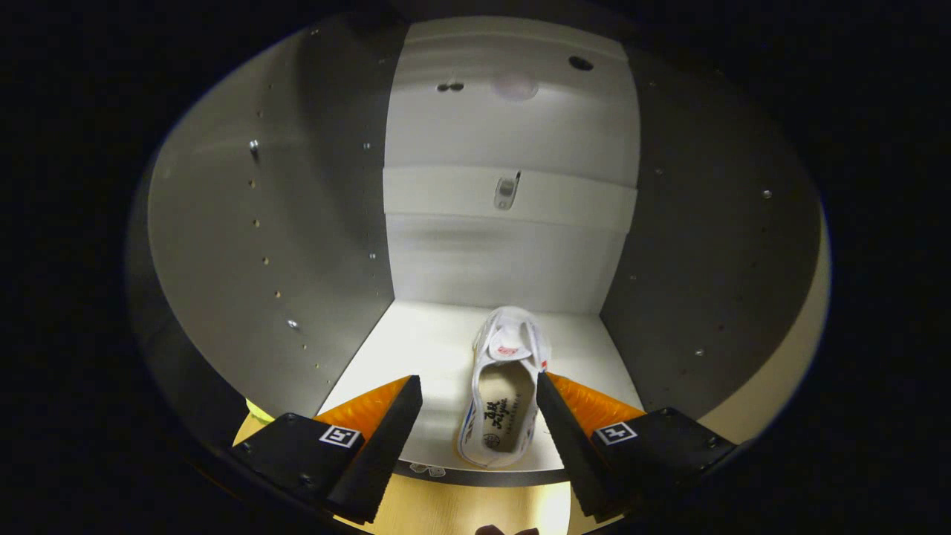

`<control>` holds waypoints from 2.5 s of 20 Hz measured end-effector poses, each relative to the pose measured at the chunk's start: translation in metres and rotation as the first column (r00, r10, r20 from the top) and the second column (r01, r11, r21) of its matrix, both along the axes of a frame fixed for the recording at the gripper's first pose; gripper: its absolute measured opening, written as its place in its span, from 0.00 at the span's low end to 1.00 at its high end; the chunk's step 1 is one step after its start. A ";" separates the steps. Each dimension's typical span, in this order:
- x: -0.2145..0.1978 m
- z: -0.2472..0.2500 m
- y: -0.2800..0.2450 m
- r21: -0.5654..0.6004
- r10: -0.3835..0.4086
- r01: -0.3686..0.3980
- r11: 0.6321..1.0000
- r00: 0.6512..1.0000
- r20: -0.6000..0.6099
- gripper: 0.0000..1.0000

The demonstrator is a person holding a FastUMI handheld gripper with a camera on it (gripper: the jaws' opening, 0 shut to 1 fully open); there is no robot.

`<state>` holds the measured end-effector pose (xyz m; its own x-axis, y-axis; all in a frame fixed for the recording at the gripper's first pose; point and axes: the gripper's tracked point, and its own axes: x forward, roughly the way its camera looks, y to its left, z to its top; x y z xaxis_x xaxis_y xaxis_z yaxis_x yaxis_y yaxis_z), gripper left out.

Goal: Open the shoe cabinet door, grab the shoes and put them into the shoe cabinet, then close the shoe cabinet door.

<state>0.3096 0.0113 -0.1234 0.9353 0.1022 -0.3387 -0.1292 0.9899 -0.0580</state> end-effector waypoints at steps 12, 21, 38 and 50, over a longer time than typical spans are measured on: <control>-0.191 0.074 -0.053 0.049 -0.150 0.142 0.989 0.948 0.281 0.98; -0.373 0.061 -0.115 0.082 -0.243 0.229 0.970 0.917 0.317 0.98; -0.347 0.075 -0.335 0.177 -0.509 0.478 0.860 0.819 0.264 0.97; -0.344 0.077 -0.258 0.181 -0.397 0.359 0.916 0.881 0.259 0.96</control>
